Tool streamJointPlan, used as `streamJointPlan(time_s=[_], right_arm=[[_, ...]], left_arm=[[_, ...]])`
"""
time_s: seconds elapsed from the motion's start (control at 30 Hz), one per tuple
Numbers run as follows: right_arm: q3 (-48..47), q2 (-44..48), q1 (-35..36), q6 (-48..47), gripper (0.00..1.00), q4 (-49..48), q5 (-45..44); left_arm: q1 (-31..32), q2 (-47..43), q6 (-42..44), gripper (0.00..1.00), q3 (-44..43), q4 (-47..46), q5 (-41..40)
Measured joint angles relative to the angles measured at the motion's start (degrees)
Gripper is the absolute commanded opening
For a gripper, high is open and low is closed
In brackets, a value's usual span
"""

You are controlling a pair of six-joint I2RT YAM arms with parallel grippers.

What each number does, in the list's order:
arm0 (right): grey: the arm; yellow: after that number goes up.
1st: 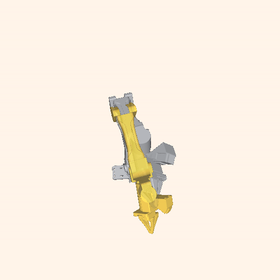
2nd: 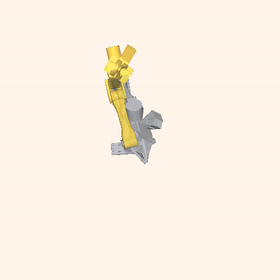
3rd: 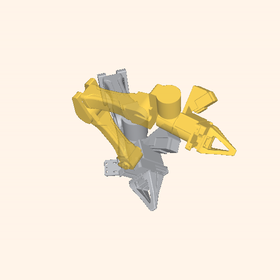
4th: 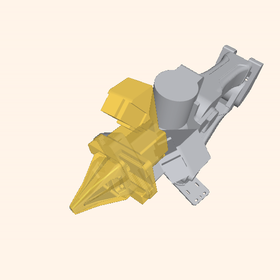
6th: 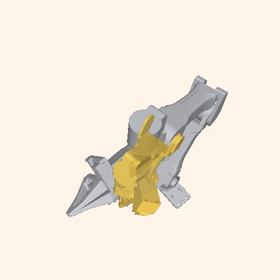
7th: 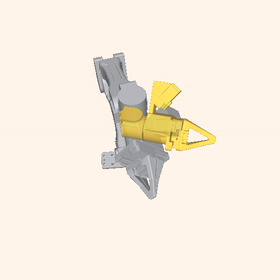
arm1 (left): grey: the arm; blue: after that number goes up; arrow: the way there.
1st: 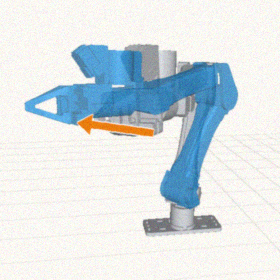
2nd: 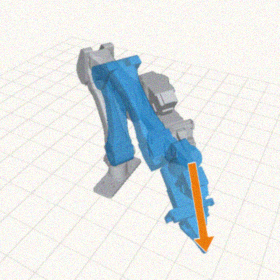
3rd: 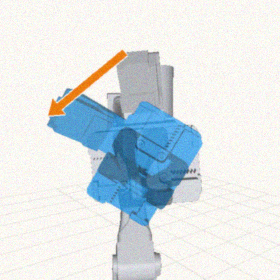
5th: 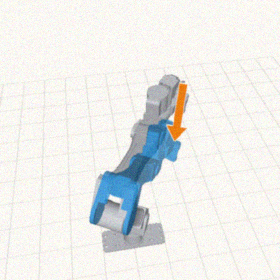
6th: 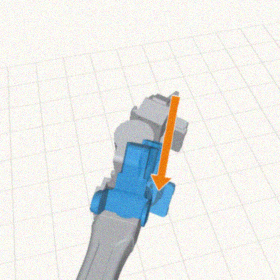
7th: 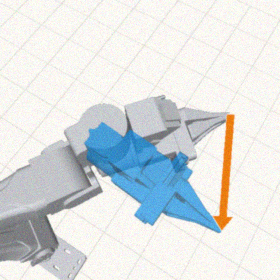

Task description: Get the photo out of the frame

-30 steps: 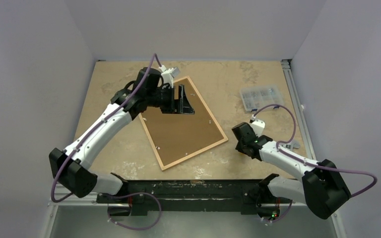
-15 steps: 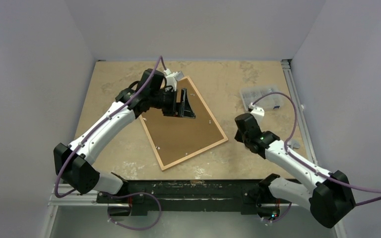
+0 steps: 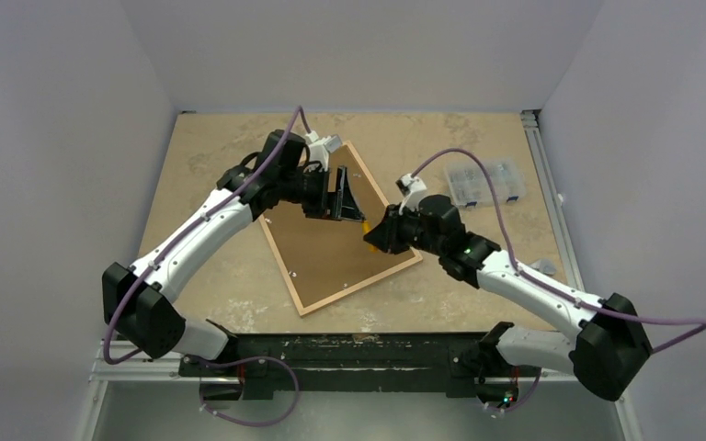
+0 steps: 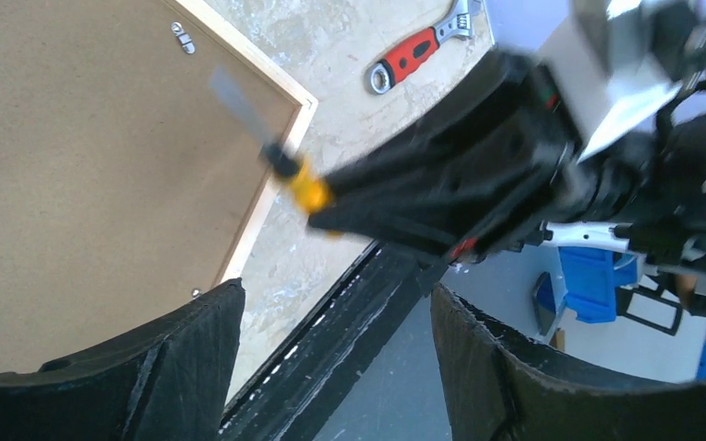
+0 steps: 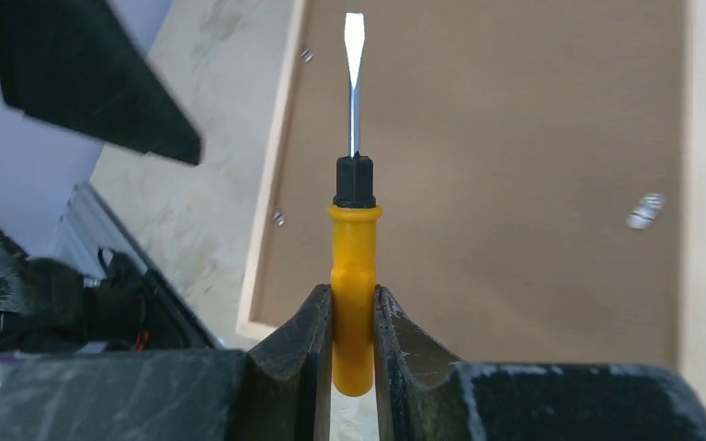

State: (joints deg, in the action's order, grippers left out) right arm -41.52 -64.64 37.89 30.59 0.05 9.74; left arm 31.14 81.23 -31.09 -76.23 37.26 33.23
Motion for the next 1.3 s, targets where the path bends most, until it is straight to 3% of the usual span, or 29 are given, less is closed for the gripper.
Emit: streamJointPlan(time_s=[0.17,0.3,1.03,1.3], right_arm=[[-1.14,-3.65,7.87,-0.20,0.00,-2.34,2.01],[-1.68,-3.15,9.77,-0.52,0.00,-3.15,1.46],[-1.09,-5.07,11.30,-2.03,0.00,-3.54,-8.79],[-0.81,-3.30,11.54,-2.21,0.00,-4.04,-12.33]], left_arm=[[-0.39,1.05,-1.86,0.72,1.01,-1.31,1.11],[-1.81,1.05,-3.89,0.73,2.67,-2.43,1.05],[-7.26,-3.96,-8.44,0.76,7.52,-7.10,-2.75],[-9.35,0.33,-15.34,0.76,11.87,-14.84,4.68]])
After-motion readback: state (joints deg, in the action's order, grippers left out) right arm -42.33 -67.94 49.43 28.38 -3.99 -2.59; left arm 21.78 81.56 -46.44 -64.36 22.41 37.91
